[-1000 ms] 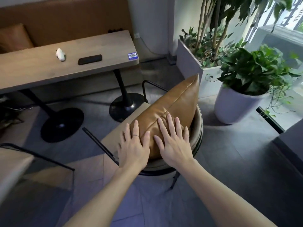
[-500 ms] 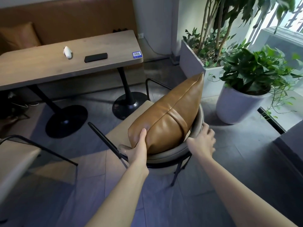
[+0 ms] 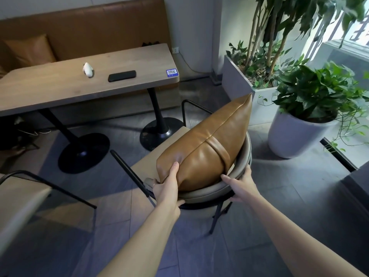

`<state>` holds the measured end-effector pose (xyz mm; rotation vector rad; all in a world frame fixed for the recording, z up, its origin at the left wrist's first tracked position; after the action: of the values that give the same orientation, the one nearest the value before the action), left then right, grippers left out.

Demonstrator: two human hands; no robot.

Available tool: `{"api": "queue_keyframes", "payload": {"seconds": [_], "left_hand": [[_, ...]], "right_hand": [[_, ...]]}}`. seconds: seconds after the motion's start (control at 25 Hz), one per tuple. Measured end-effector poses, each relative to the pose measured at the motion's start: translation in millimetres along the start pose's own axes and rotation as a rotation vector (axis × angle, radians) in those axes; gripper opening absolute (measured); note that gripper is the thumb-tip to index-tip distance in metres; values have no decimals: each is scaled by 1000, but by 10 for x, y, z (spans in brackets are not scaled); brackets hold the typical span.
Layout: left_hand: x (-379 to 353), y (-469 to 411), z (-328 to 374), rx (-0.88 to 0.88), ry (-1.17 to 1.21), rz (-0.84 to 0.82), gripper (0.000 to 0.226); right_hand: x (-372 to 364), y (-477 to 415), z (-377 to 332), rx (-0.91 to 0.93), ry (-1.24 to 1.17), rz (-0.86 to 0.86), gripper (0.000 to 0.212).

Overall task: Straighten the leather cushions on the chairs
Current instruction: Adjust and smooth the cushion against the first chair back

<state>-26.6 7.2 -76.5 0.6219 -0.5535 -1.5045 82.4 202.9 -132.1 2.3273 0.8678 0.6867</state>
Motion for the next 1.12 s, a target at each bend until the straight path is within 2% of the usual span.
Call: {"api": "queue_keyframes", "payload": {"seconds": [0.2,0.32,0.56,0.72,0.96,1.12], "left_hand": [[214,-335,350,-41,-15,-15,95],[389,-578,593,-74,-35,-11,96],[710,-1117,1068,-106,-61,19,101],[612,-1231,1076,-43,-79,-20,93],[597,-1447,1264,-94,-70,-31,90],[706,-1661,1521,-112,-75,-16,100]], "right_hand": [[-461,-263,83,14,75,29,124],[-782,3,-169,51,92,36,128],[-1435,2,-352,44,98,76,113],[-1399,-91,-397,13,66,163,85],[-1605,-299,-508,16,40,150,84],[-1897,-144,-714,55,28,134,90]]}}
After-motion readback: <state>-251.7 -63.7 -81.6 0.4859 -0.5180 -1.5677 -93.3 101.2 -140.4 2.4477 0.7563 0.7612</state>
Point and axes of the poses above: each hand's wrist, its own y-axis away from the middle knuckle, its own x-axis out of the back of the hand, z = x × y, the point moved 4 cm from there along -y, towards the middle knuckle, and after that the axes turned 2 degrees about -x, right-handed, at the moved point
